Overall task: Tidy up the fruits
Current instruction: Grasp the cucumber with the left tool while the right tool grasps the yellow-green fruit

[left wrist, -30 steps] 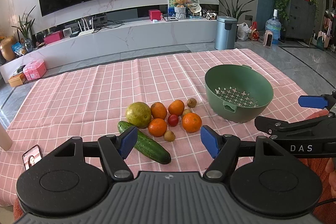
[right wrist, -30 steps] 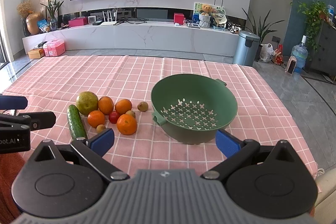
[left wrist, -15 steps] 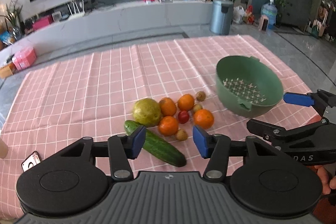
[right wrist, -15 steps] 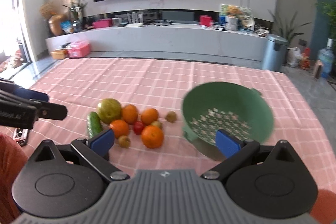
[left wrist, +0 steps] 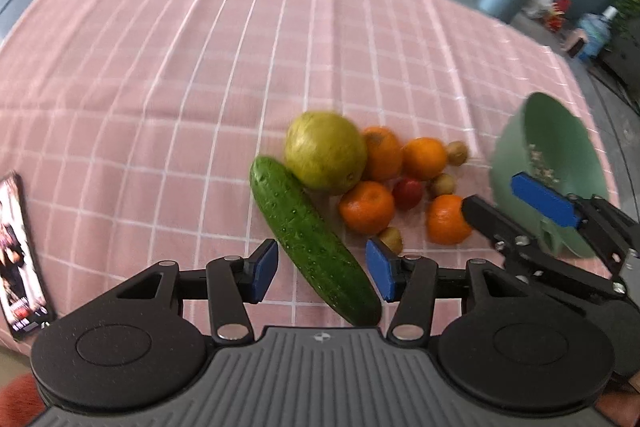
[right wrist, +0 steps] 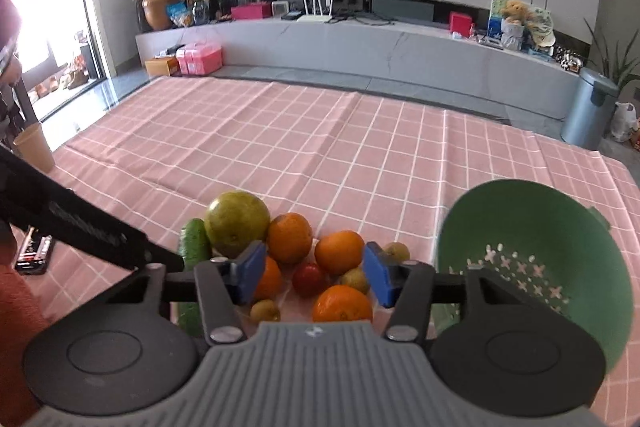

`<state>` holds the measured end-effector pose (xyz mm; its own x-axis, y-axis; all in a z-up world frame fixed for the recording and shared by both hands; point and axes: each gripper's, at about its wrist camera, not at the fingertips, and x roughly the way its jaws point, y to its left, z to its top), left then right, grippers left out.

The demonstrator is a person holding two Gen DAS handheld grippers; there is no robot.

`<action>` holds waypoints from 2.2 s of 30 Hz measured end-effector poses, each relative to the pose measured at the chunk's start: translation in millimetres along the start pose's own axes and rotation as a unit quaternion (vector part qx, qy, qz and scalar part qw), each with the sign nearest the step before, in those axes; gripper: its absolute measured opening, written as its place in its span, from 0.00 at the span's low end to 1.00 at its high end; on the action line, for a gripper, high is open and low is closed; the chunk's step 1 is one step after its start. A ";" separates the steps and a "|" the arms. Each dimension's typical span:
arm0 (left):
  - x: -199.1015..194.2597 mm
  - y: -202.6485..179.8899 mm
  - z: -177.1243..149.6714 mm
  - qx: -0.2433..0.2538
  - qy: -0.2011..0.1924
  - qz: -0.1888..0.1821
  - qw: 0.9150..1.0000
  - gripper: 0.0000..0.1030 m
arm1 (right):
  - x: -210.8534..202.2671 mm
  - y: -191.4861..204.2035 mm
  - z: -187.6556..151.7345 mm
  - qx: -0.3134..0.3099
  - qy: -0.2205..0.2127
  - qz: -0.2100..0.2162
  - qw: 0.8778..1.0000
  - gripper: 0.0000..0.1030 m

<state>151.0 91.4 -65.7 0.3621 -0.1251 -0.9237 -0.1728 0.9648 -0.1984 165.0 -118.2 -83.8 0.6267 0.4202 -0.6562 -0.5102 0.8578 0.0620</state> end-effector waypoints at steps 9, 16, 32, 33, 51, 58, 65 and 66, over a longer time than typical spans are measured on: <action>30.3 12.4 7.4 -0.058 0.029 0.002 0.998 0.59 | 30.9 -9.2 1.3 -0.016 0.014 0.007 1.000 0.48; 47.8 13.3 7.7 -0.069 0.039 0.002 0.997 0.54 | 46.6 -7.4 3.4 -0.038 0.020 0.029 0.999 0.48; 29.1 52.8 17.1 -0.026 0.029 0.039 0.998 0.45 | 75.5 36.9 16.3 -0.169 0.021 0.096 0.981 0.62; 28.8 55.3 18.2 -0.026 0.030 0.039 0.998 0.45 | 78.9 42.3 16.2 -0.180 0.024 0.102 0.978 0.64; 35.7 99.1 32.7 -0.049 0.061 -0.019 0.997 0.45 | 118.6 85.5 16.0 -0.239 0.031 0.170 0.956 0.75; 37.7 101.4 34.9 -0.047 0.067 -0.027 0.996 0.45 | 128.6 73.9 19.6 -0.190 0.052 0.207 0.958 0.72; 35.9 99.8 34.5 -0.052 0.064 -0.019 0.996 0.44 | 129.8 68.1 17.3 -0.156 0.058 0.224 0.960 0.65; 35.3 97.9 33.9 -0.048 0.061 -0.016 0.997 0.44 | 129.2 69.9 16.7 -0.159 0.058 0.219 0.961 0.65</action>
<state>177.9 189.3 -106.7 0.2558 -0.1886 -0.9481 -0.2527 0.9336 -0.2539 220.1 1.0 -151.7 0.2506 0.6691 -0.6996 -0.8757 0.4648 0.1309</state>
